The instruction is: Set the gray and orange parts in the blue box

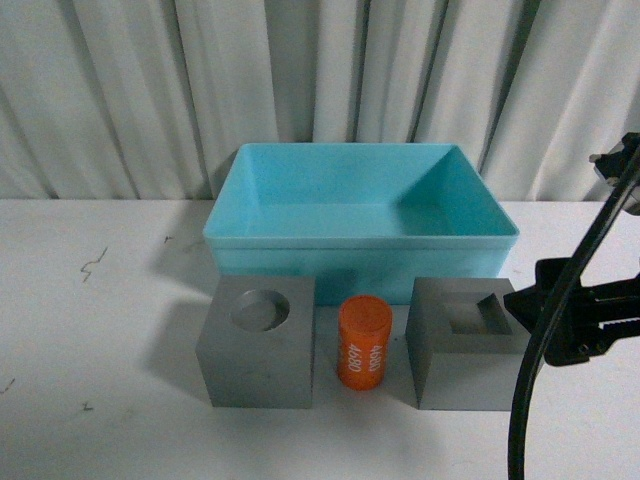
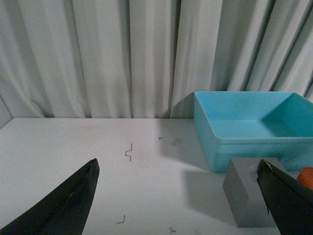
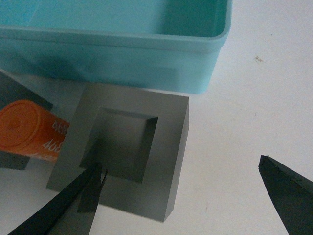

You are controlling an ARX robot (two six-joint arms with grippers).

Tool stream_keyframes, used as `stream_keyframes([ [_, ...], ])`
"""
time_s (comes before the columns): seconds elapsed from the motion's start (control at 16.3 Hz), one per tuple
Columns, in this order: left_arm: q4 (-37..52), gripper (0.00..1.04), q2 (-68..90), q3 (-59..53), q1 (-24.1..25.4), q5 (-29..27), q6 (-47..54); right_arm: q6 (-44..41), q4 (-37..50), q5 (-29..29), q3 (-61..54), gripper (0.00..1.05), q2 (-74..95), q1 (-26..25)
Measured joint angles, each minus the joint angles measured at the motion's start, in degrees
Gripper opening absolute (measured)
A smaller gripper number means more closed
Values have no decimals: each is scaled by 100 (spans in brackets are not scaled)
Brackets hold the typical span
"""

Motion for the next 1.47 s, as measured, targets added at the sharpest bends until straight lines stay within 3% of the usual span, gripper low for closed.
stream_keyframes([
  [0.49,0,98,0,0,0,0,0,538,-212,649,573,97,944,258],
  [0.61,0,98,0,0,0,0,0,625,-256,791,608,77,960,258],
  [0.67,0,98,0,0,0,0,0,640,-249,815,608,71,960,258],
  [1.04,0,98,0,0,0,0,2,660,-234,839,608,49,960,289],
  [1.23,0,98,0,0,0,0,0,658,-186,887,597,21,940,269],
  [1.35,2,98,0,0,0,-2,0,678,-361,938,450,19,647,208],
  [1.47,2,98,0,0,0,-2,0,702,-835,629,299,18,-262,90],
])
